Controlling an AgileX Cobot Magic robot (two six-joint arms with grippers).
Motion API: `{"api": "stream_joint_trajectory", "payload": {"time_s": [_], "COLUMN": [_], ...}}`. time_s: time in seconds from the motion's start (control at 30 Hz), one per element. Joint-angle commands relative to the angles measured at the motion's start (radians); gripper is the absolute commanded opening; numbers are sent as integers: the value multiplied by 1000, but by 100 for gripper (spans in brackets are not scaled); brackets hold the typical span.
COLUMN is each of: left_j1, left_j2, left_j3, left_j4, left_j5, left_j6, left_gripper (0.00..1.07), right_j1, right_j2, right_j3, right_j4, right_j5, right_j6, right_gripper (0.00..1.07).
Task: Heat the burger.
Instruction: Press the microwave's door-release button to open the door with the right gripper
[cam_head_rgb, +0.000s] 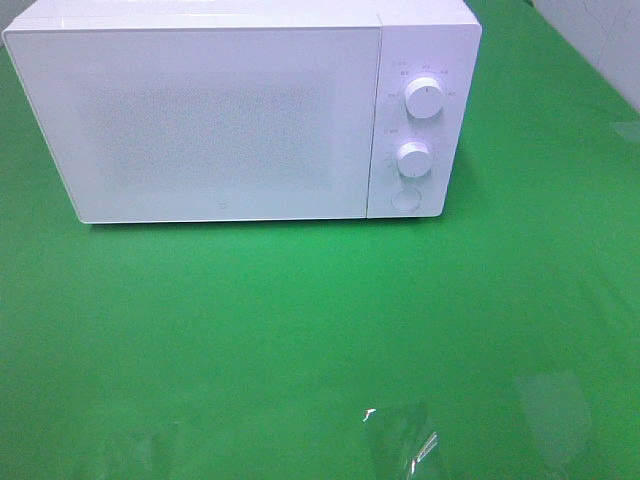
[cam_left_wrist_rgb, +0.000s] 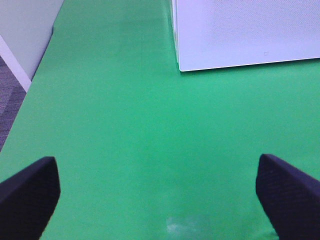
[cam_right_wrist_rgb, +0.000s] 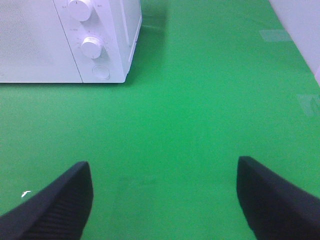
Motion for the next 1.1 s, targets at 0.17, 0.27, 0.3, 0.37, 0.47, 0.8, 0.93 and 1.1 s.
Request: {"api": "stream_joint_trajectory", "payload": {"time_s": [0.17,0.27,0.3,0.37,0.47,0.8,0.93,1.1], "left_j1": [3,3,3,3,3,3,3,3], "left_j2": [-18,-18,-18,-18,-18,-18,-18,-18], "left_j3": [2,2,2,2,2,2,2,2], "left_j4": [-8,-8,-8,-8,-8,-8,-8,-8], "left_j5": [-13,-13,-13,-13,-13,-13,-13,-13], "left_j6": [-1,-1,-1,-1,-1,-1,-1,-1], "left_gripper": [100,100,100,100,100,100,100,100], "right_j1": [-5,-5,-5,-5,1,1,1,1], "right_j2": [-28,-28,-28,-28,-28,-20,42,135], "right_j3": [2,2,2,2,2,-22,-64,-62], "right_j4": [1,1,1,1,1,1,1,1], "right_j5": [-5,-5,-5,-5,-5,-20,-74,-205], "right_j6": [4,4,4,4,4,3,3,3], "right_gripper": [76,76,76,76,76,76,76,76]}}
